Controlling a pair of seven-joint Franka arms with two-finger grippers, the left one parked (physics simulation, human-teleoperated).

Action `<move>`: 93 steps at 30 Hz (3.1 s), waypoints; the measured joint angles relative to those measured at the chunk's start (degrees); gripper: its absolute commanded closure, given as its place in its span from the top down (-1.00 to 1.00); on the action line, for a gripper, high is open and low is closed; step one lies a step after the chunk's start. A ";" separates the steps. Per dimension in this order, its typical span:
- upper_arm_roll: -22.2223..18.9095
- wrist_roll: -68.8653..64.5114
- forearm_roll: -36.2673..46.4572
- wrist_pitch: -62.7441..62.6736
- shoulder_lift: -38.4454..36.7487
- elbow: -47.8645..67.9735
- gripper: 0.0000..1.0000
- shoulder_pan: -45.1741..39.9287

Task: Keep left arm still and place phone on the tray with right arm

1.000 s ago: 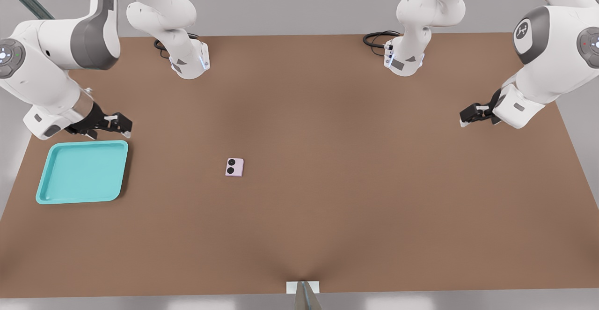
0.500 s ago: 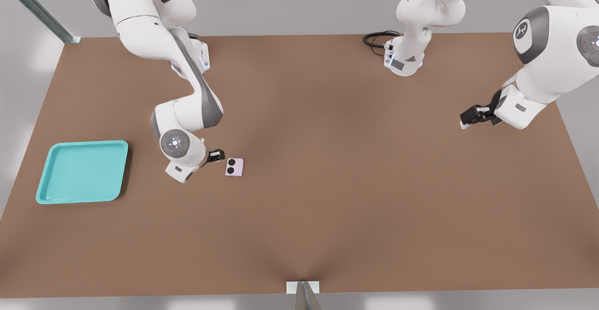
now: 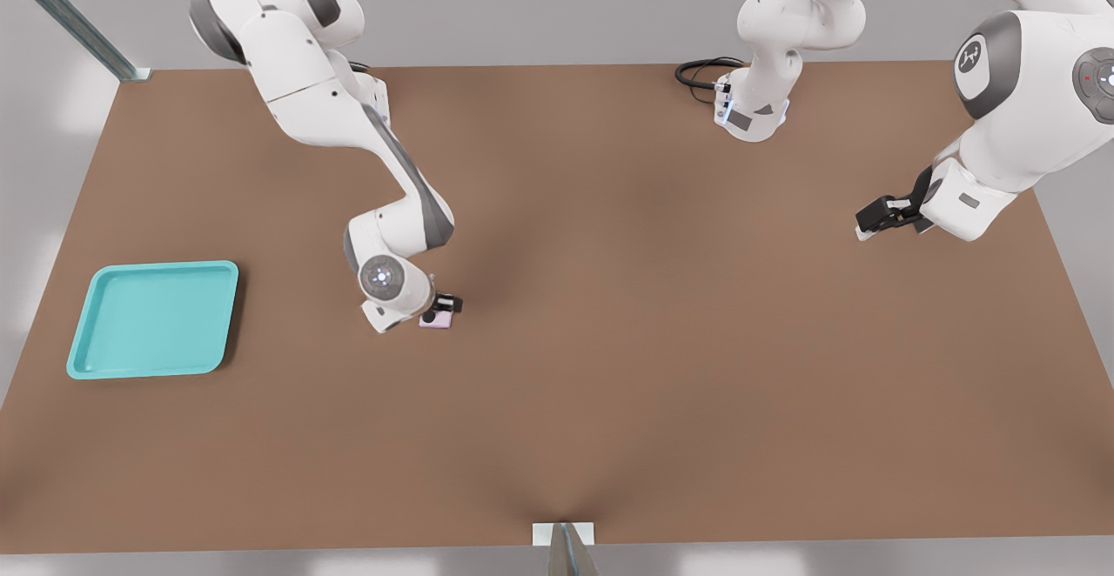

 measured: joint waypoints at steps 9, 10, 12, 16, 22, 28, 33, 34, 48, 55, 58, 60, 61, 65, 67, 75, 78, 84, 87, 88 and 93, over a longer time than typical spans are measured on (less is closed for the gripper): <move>-0.19 3.74 -3.07 3.91 3.61 -0.53 1.00 -0.67; -0.24 3.92 -3.15 4.48 3.85 -0.48 1.00 -0.66; -0.28 4.23 -3.24 5.60 4.33 -0.60 1.00 -0.60; -0.99 3.60 -3.14 8.03 4.82 -1.53 1.00 -0.59; -0.77 1.28 -2.96 10.06 4.72 -2.81 1.00 -1.25; -0.43 -2.23 -2.76 11.17 4.67 -4.29 1.00 -1.38; -0.29 -5.08 -1.90 11.51 4.76 -4.58 1.00 -1.38; -0.29 -5.61 -1.40 11.49 4.81 -4.62 1.00 -1.38; 0.65 -10.28 0.04 9.33 5.34 -4.58 0.68 -1.00; 0.76 -11.90 1.51 8.26 4.14 -4.00 0.36 -1.11; 0.77 -12.64 1.54 6.52 0.75 -3.46 0.37 -3.00; 0.77 -13.14 1.50 5.18 -2.39 -3.90 0.37 -5.83; 0.76 -13.48 1.48 4.35 -3.76 -4.01 0.37 -7.51; 0.69 -15.95 0.90 1.62 -7.95 -4.96 0.37 -16.03; 0.64 -17.95 0.18 0.57 -9.95 -6.09 0.37 -21.44; -0.38 -30.14 -3.00 -0.93 -12.90 -7.54 0.37 -40.99; -1.02 -35.39 -3.73 0.32 -10.29 -7.29 0.37 -44.87; -4.11 -45.37 -3.97 4.51 -1.67 -3.87 0.61 -45.62; -4.23 -49.13 -4.27 5.98 -0.09 -3.73 1.00 -45.53; -4.24 -50.24 -4.32 6.46 0.30 -3.72 1.00 -45.51; -4.67 -51.69 -5.30 1.92 -12.72 0.89 1.00 -31.46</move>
